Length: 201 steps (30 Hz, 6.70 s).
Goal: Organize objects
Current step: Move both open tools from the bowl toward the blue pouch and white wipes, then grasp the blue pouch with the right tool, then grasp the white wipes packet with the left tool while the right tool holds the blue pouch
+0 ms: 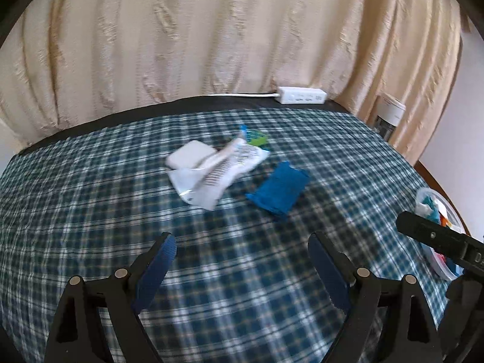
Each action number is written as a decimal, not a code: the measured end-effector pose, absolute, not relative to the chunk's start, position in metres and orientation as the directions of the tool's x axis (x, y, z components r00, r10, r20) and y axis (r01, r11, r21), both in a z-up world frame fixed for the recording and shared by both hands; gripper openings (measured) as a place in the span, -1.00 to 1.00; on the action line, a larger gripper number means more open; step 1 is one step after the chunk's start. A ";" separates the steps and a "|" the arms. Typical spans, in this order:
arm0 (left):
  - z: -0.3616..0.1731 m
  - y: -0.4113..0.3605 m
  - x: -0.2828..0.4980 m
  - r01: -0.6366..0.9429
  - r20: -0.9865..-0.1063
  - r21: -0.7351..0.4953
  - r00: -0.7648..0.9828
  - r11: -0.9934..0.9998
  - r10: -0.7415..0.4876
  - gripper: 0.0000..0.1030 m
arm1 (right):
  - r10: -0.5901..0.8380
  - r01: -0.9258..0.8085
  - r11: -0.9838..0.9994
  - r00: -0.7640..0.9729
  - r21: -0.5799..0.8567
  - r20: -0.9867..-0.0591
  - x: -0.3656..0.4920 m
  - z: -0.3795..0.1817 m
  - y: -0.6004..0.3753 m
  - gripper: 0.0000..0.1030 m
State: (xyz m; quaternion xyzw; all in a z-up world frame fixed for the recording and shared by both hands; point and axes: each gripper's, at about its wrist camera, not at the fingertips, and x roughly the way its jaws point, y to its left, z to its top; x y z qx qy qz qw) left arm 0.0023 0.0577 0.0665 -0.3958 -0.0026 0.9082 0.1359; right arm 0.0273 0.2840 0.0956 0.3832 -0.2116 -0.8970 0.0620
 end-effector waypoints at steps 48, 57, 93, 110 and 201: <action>0.041 -0.014 -0.019 -0.058 -0.742 -0.212 -0.640 -0.976 0.199 0.82 | -0.239 -0.058 -0.940 -0.591 0.336 -0.771 -0.117 0.032 0.193 0.34; 0.038 -0.013 -0.021 -0.054 -0.750 -0.207 -0.633 -0.977 0.194 0.82 | -0.165 -0.029 -0.973 -0.611 0.230 -0.774 -0.119 0.030 0.184 0.34; 0.031 -0.007 -0.022 -0.053 -0.767 -0.181 -0.617 -0.982 0.174 0.82 | -0.109 -0.023 -0.987 -0.635 0.159 -0.765 -0.091 0.030 0.208 0.06; 0.025 -0.006 -0.026 -0.047 -0.774 -0.163 -0.613 -0.986 0.157 0.82 | -0.085 -0.014 -0.992 -0.650 0.124 -0.755 -0.098 0.029 0.207 -0.18; 0.014 0.136 -0.145 -0.343 -0.834 0.005 -0.520 -0.939 0.185 0.21 | -0.115 -0.138 -0.953 -0.659 0.270 -0.743 -0.062 0.033 0.266 -0.18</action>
